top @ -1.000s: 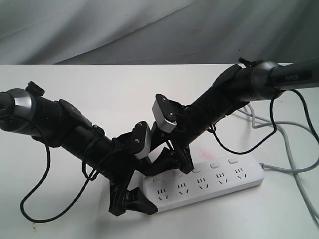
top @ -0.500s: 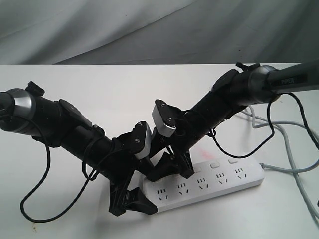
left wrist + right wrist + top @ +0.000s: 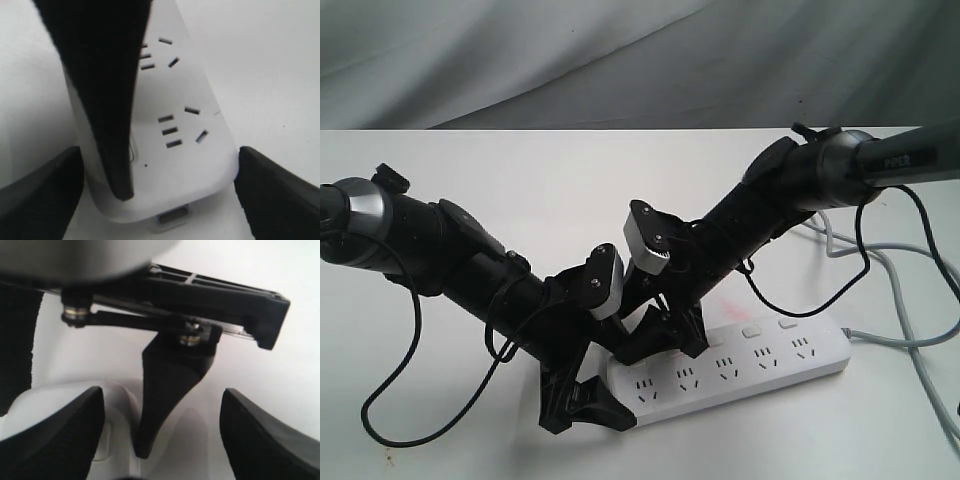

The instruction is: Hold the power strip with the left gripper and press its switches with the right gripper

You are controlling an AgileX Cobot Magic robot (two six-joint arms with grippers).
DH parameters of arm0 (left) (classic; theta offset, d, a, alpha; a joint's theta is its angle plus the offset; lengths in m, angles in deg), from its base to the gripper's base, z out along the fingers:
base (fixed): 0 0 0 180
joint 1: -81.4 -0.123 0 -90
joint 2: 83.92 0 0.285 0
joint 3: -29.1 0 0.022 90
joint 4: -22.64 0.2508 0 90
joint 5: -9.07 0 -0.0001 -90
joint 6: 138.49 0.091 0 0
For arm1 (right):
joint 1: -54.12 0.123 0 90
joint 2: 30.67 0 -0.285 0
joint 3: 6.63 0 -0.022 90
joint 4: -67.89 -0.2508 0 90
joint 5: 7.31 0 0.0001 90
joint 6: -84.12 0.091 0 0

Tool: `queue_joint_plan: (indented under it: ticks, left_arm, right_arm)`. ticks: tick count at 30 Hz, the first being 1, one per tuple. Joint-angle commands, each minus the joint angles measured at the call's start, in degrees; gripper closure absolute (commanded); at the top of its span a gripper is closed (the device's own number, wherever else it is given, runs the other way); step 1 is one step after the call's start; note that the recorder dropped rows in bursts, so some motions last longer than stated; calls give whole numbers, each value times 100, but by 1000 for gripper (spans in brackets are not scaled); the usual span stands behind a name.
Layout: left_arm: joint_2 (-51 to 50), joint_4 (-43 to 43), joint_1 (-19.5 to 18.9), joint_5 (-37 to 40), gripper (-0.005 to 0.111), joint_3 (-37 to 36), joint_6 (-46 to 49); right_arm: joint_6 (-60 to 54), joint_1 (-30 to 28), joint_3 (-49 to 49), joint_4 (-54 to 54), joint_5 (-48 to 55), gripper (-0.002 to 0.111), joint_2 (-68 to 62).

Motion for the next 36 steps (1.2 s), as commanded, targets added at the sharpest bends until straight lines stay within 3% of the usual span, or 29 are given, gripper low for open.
queue_joint_plan:
  ticks: [1, 29, 32, 36]
  left_arm:
    - [22, 27, 33, -197, 77, -20, 57]
    - [22, 27, 33, -197, 77, -20, 57]
    - [22, 27, 33, -197, 77, -20, 57]
    - [22, 27, 33, -197, 77, -20, 57]
  right_arm:
    - [25, -6, -40, 675, -344, 47, -20]
    - [293, 8, -40, 1199, -631, 47, -121]
    - [-121, -76, -40, 303, -118, 47, 17]
    - [-170, -362, -40, 115, 203, 47, 551]
